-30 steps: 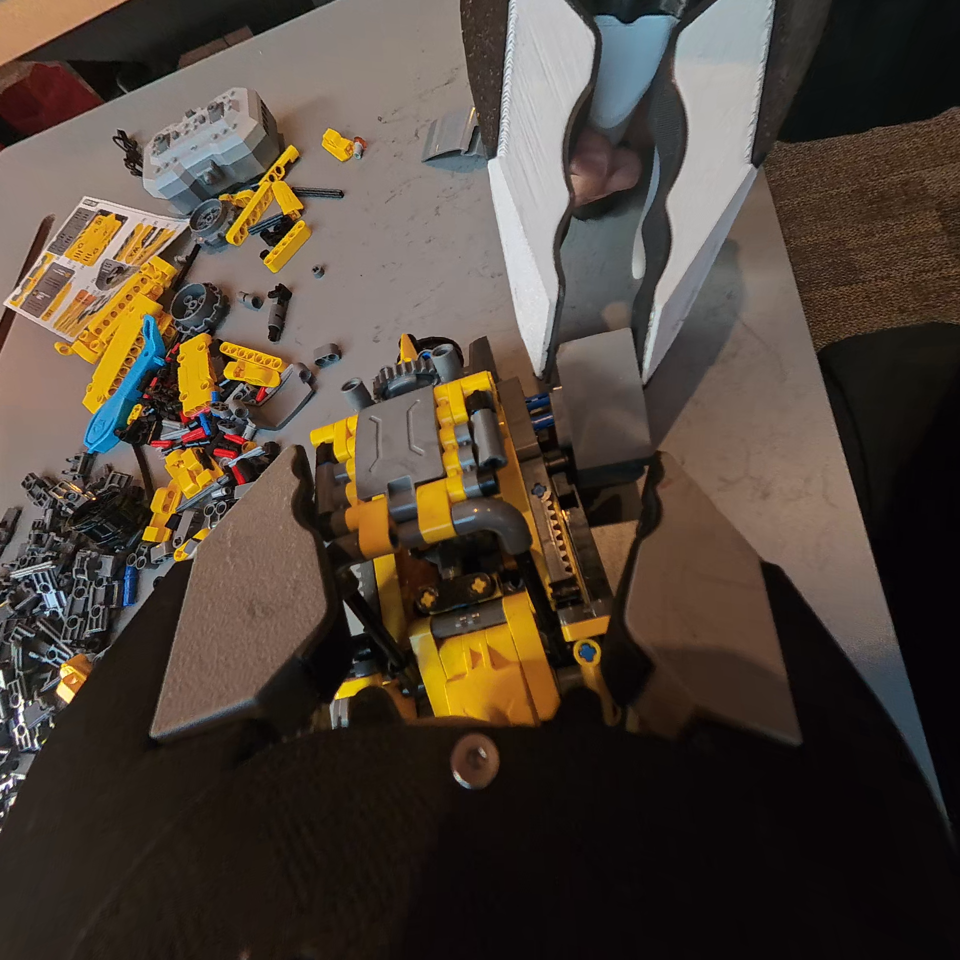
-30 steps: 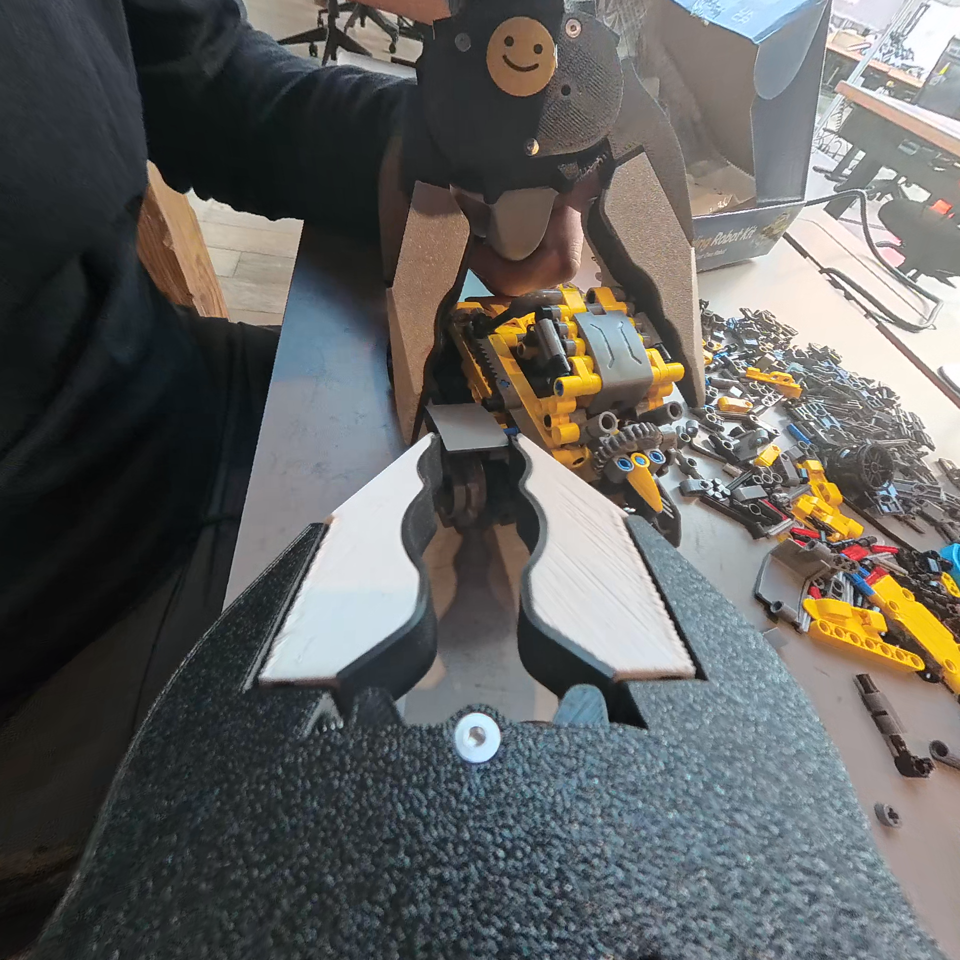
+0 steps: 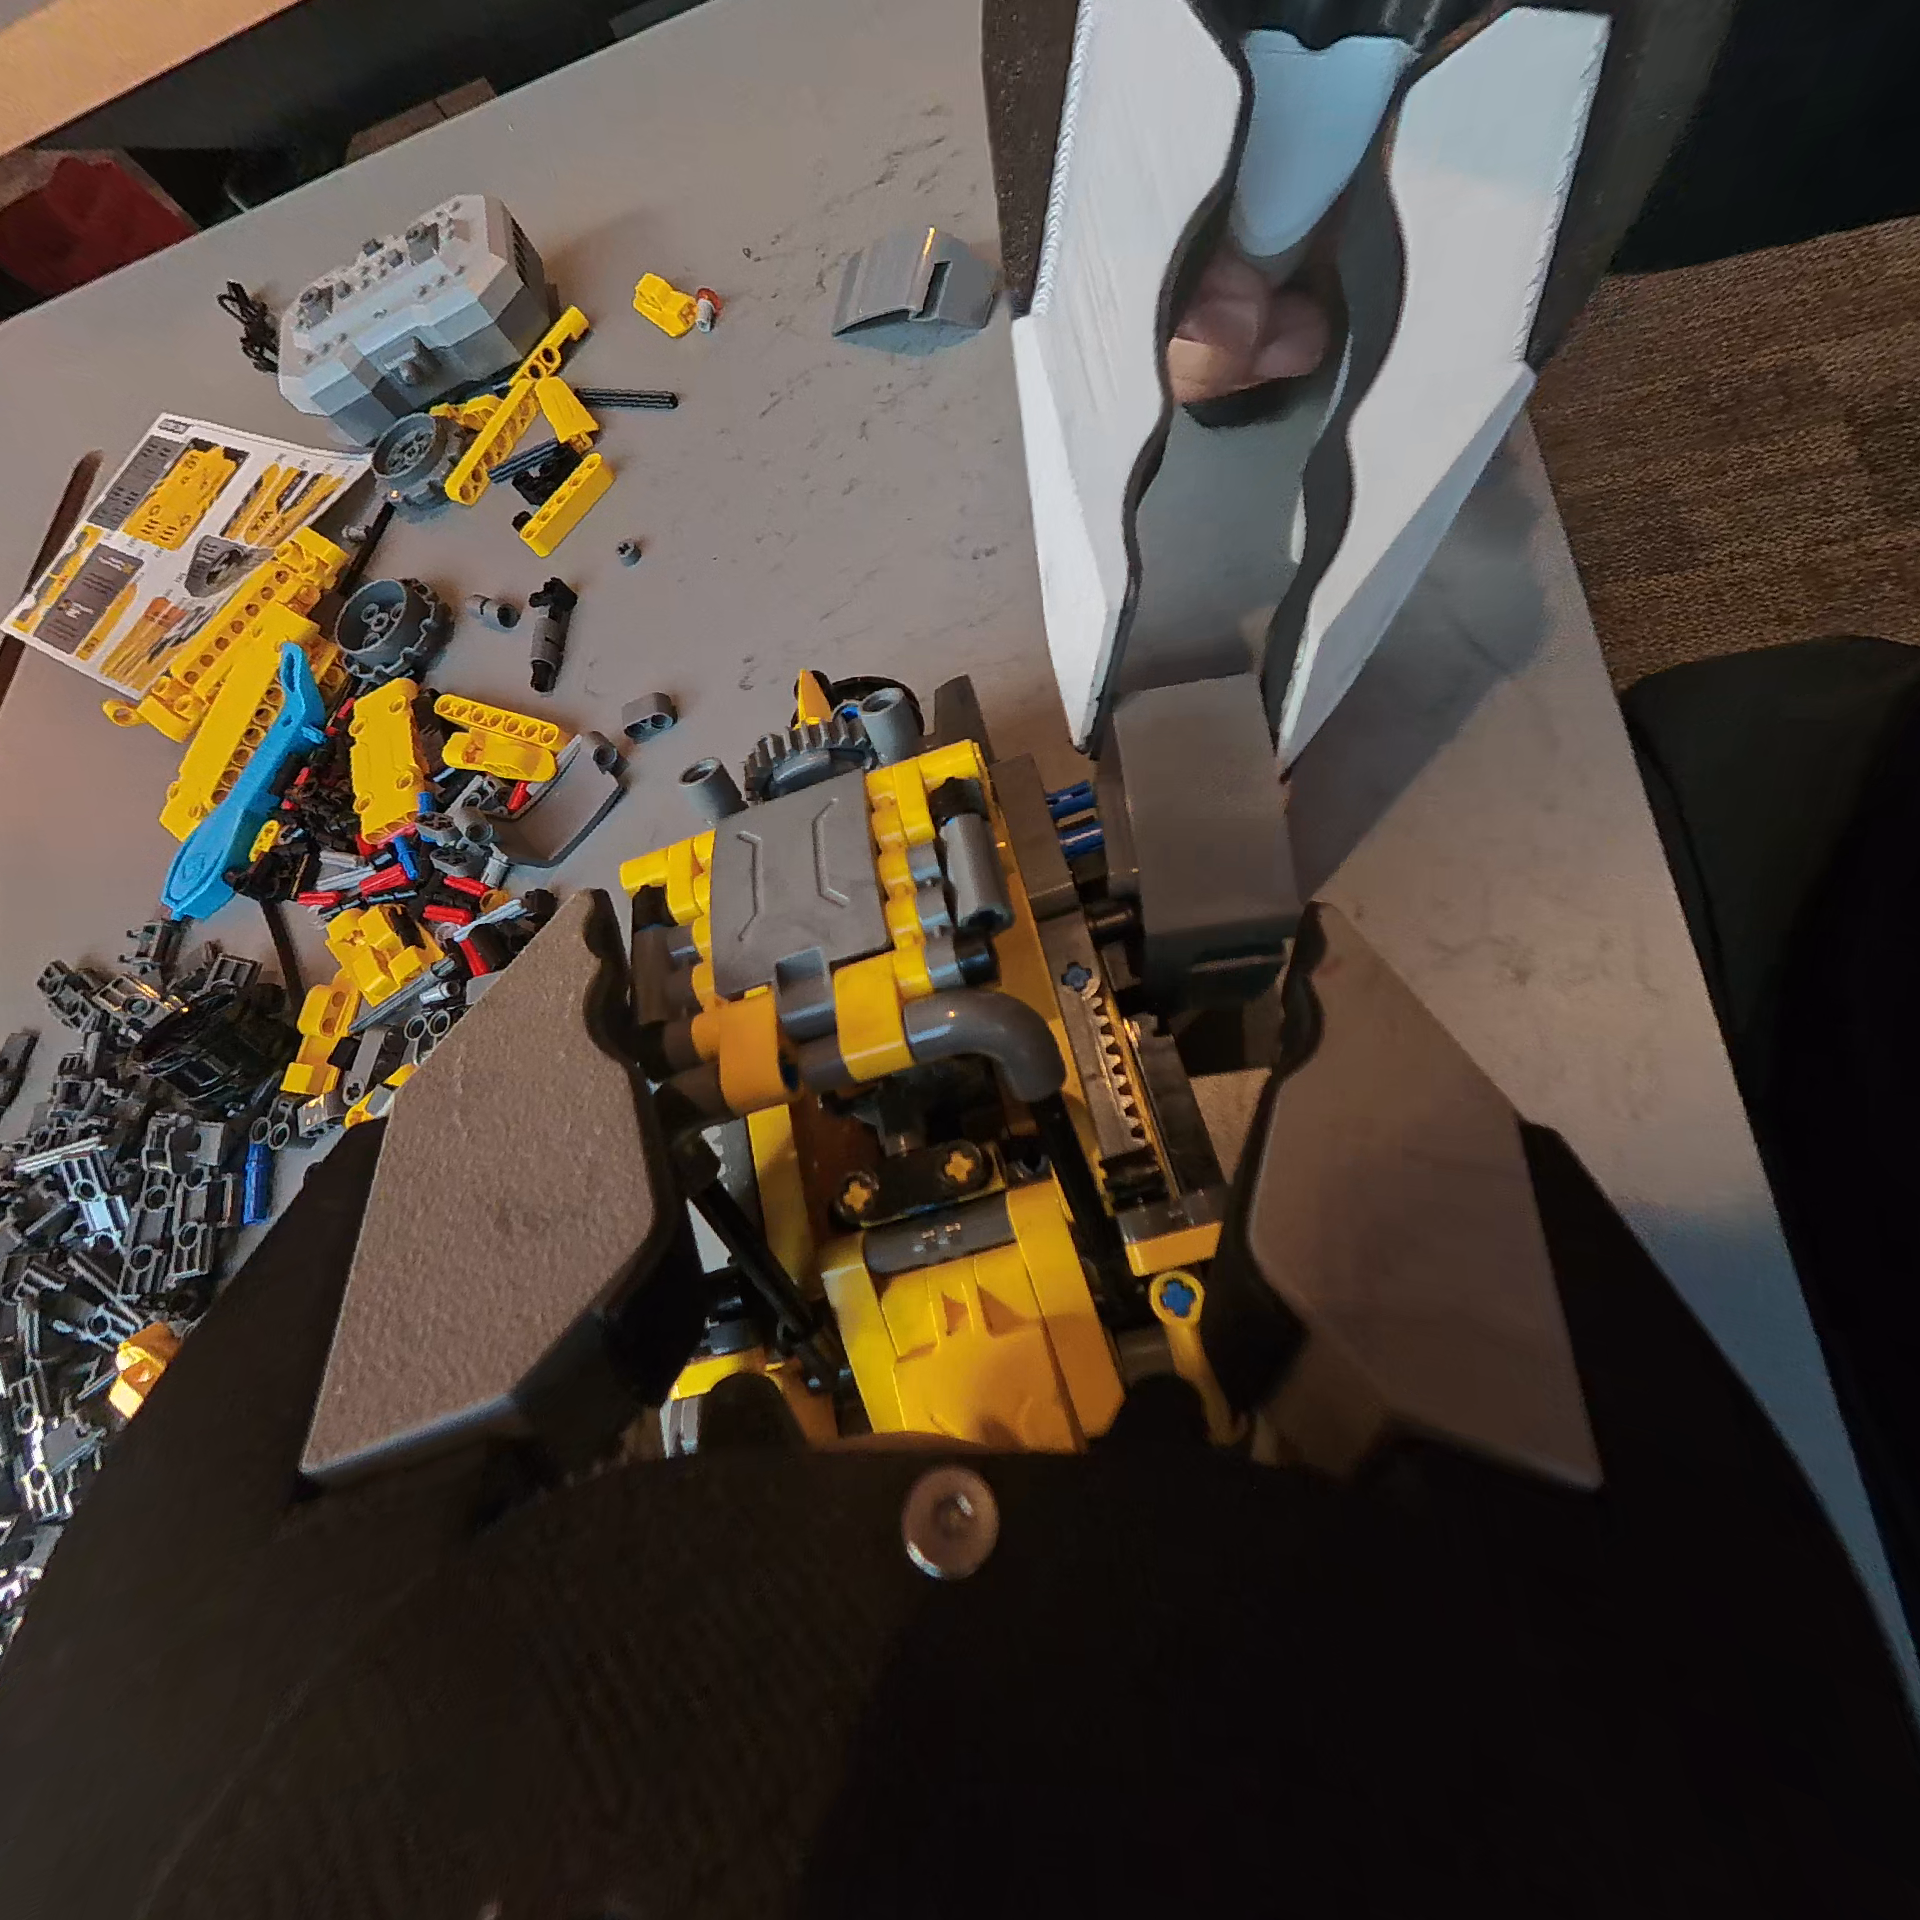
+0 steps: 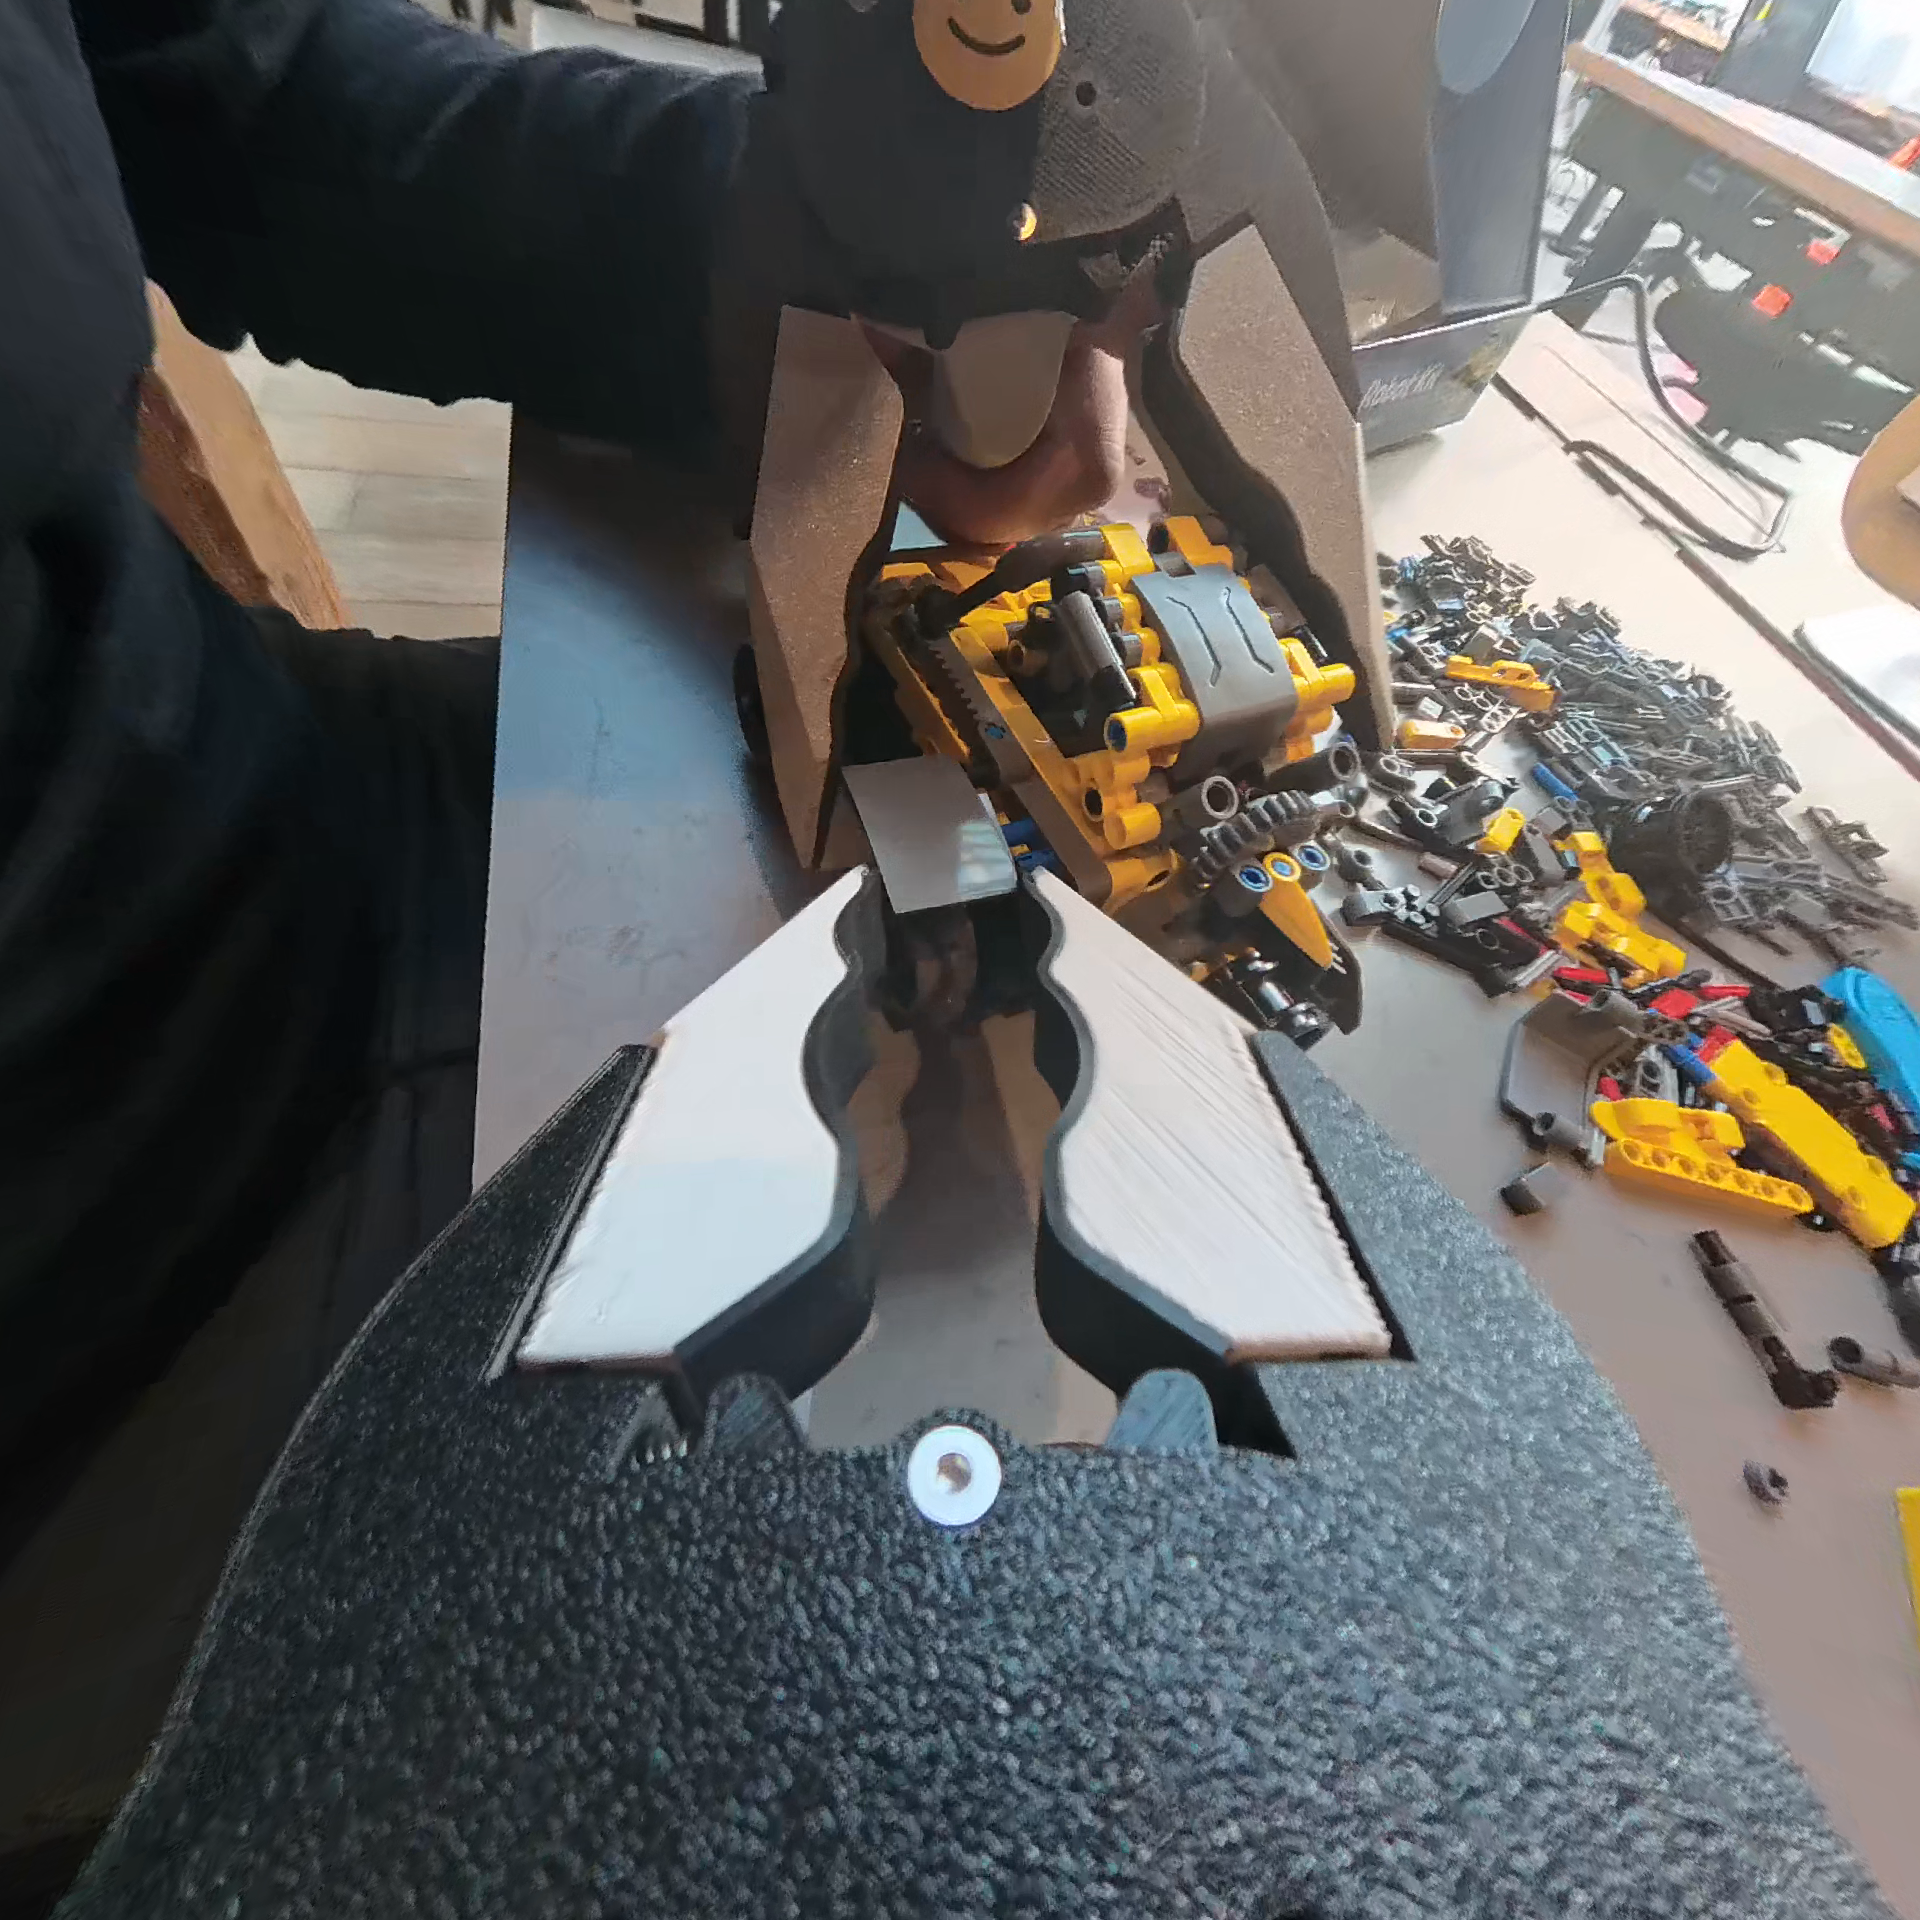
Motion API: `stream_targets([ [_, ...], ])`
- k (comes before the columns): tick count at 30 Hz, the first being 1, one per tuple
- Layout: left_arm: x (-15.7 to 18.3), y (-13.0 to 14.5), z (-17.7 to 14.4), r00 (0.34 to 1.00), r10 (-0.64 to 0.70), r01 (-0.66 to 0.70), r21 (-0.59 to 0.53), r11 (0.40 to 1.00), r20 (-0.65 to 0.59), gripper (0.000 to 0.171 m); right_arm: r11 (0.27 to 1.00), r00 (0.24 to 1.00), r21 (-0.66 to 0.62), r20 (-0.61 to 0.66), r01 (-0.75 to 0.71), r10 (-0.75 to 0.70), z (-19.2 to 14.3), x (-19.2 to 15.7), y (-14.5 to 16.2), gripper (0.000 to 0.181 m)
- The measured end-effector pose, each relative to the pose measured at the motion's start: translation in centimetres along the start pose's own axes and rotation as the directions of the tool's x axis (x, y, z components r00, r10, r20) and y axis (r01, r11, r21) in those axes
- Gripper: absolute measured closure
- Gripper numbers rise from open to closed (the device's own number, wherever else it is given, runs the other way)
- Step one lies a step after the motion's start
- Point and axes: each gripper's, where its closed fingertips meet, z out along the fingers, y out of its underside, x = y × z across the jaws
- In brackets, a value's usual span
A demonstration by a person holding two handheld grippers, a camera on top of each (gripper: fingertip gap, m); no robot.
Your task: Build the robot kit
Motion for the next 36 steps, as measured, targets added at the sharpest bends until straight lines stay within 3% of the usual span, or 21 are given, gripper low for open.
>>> stream_targets([
  [8, -0.2, 0.0, 0.1, 1.0, -0.002, 0.002, -0.005, 1.0, 0.016, 0.049, 0.997, 0.996, 0.004, -0.051, 0.073, -0.072, -0.2, 0.3, 0.0, 0.162],
  [12, -0.3, 0.1, 0.1, 1.0, -0.009, 0.009, -0.002, 1.0, 0.024, 0.049, 0.987, 0.985, -0.076, -0.087, 0.14, -0.146, -0.2, 0.6, 0.9, 0.162],
  [27, -0.5, 0.1, 0.1, 1.0, -0.012, 0.012, 0.001, 1.0, 0.027, 0.049, 0.999, 0.998, -0.017, -0.053, 0.041, -0.042, -0.4, 1.0, 0.4, 0.163],
  [36, -0.6, 0.1, 0.2, 0.999, -0.017, 0.018, -0.003, 1.0, 0.039, 0.049, 0.991, 0.988, -0.061, -0.09, 0.117, -0.122, -0.6, 1.2, 0.3, 0.161],
])
